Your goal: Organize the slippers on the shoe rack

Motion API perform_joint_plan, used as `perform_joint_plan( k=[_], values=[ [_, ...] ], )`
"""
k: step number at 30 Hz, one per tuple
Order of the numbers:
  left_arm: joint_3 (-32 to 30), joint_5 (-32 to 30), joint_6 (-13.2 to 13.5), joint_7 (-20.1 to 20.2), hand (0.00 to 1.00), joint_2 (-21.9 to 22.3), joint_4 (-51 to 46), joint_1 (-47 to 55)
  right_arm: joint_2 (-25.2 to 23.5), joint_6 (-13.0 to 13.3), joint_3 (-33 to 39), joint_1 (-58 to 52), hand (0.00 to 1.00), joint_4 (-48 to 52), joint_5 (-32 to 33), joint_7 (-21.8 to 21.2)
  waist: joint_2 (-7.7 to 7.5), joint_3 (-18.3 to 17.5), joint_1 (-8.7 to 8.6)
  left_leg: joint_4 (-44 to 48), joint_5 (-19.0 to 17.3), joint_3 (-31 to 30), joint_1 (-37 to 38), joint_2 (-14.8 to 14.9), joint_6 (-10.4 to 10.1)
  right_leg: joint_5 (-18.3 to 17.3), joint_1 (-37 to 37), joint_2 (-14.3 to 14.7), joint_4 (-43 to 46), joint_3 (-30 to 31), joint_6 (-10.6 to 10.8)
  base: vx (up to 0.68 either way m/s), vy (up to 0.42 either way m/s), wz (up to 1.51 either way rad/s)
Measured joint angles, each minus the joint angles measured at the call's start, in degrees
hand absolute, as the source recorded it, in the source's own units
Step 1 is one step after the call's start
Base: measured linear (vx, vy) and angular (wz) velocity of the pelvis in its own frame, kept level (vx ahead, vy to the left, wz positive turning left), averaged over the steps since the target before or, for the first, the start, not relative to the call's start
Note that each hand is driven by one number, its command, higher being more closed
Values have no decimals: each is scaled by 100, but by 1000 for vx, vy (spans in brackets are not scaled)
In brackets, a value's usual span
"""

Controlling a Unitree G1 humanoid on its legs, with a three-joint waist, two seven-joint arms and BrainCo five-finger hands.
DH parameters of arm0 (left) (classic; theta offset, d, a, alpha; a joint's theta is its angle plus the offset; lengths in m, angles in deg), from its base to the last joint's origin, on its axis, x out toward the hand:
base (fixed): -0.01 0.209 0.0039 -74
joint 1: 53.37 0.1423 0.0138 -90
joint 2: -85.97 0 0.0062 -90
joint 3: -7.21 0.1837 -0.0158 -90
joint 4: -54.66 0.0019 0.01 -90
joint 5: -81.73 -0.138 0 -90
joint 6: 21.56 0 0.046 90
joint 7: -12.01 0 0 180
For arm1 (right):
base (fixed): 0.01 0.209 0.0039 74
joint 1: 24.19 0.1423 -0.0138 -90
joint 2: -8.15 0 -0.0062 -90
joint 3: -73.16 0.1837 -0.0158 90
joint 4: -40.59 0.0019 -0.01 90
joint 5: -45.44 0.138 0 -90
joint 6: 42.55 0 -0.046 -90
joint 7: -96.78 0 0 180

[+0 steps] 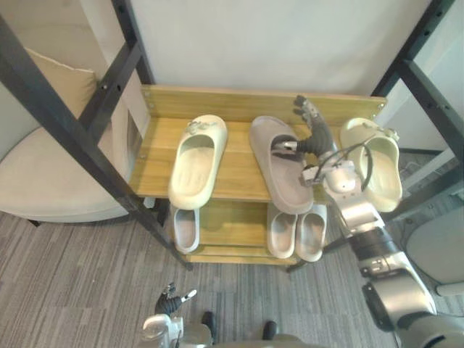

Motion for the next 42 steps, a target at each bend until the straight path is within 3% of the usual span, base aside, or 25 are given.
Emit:
perform_joint_plan(
  k=[5, 6, 27, 42],
  values=[
    [2, 109, 0, -1, 0, 12, -48, 0, 13, -151, -167, 472, 0, -465, -373, -1, 38, 64, 30, 0, 22, 43, -61, 51, 25, 176, -60, 60, -43, 4, -106, -16, -2, -3],
    [2, 118, 0, -1, 0, 11, -56, 0, 8, -150, -214, 508, 100, -495, -434, -4, 34, 66, 41, 0, 22, 56, -61, 52, 25, 176, -60, 60, -44, 5, -106, -50, -10, -9],
    [10, 168, 8, 5, 0, 7, -100, -29, 13, -75, -302, 1053, 100, -873, -137, -172, 33, 180, 90, -212, 176, 100, 36, 55, 20, 174, -39, 80, -72, -14, -105, -14, -9, -1],
    [32, 161, -17, 8, 0, -18, -94, -6, 12, 113, -59, -267, 100, 746, 259, -155, 28, 168, 8, -238, 177, 70, 137, 49, 23, 172, 26, 77, -70, -29, -101, -6, -4, 1]
  ],
)
